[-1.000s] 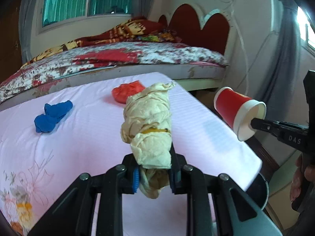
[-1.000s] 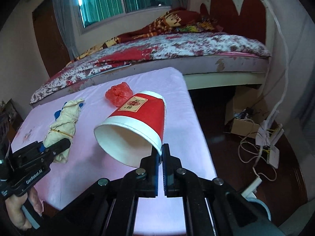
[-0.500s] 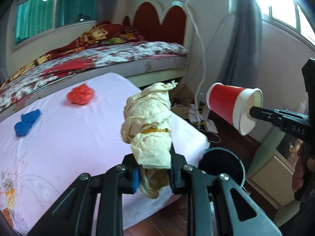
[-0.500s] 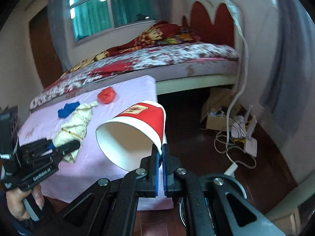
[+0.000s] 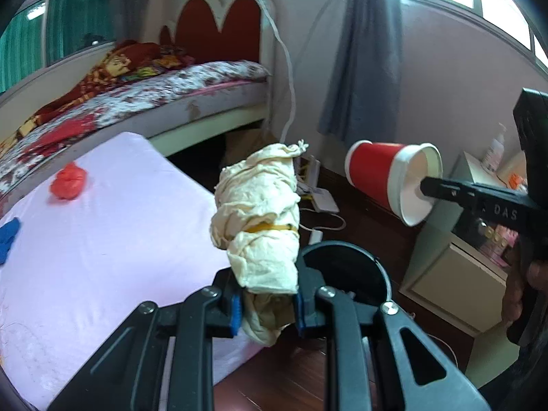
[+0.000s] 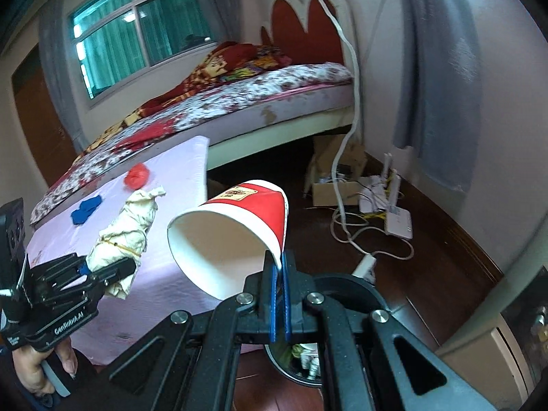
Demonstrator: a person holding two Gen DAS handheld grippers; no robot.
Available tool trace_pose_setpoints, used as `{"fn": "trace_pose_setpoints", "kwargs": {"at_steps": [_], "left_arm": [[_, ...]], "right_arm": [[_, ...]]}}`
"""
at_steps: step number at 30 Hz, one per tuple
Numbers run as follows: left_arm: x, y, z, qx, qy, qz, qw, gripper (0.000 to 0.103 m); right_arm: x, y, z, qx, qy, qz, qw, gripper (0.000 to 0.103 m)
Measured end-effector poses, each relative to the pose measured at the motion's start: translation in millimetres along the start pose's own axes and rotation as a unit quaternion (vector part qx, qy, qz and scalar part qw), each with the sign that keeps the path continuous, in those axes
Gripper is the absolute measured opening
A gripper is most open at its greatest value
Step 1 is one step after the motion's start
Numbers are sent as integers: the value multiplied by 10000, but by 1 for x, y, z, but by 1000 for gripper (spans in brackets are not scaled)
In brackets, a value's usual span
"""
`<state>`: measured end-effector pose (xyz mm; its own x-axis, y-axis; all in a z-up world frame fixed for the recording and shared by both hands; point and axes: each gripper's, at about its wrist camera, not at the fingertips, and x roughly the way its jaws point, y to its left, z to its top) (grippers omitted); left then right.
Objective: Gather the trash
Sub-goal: 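Carry the beige cloth and red cup with both tools over the bin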
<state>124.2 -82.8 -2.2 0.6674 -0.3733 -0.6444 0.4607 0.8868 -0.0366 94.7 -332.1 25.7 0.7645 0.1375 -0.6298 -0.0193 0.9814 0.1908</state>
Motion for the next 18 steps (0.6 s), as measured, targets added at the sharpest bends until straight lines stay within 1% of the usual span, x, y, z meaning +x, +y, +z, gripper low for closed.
{"fn": "trace_pose_setpoints", "kwargs": {"at_steps": [4,9,15,18], "left_arm": [[13,-17,-2,129,138,-151,9997,24],[36,-34,-11,276,437,-372,9980,24],[65,-56,-22,434,846,-628,9935,24],[84,-63,-25,439,1034,-697,9912,24]], "right_arm": [[1,-19,-11,132,97,-166,9997,3],[7,-37,-32,156,322,-415,9985,3],[24,-60,-59,148,670,-638,9956,3],[40,-67,-70,46,891,-744,9932,3]]}}
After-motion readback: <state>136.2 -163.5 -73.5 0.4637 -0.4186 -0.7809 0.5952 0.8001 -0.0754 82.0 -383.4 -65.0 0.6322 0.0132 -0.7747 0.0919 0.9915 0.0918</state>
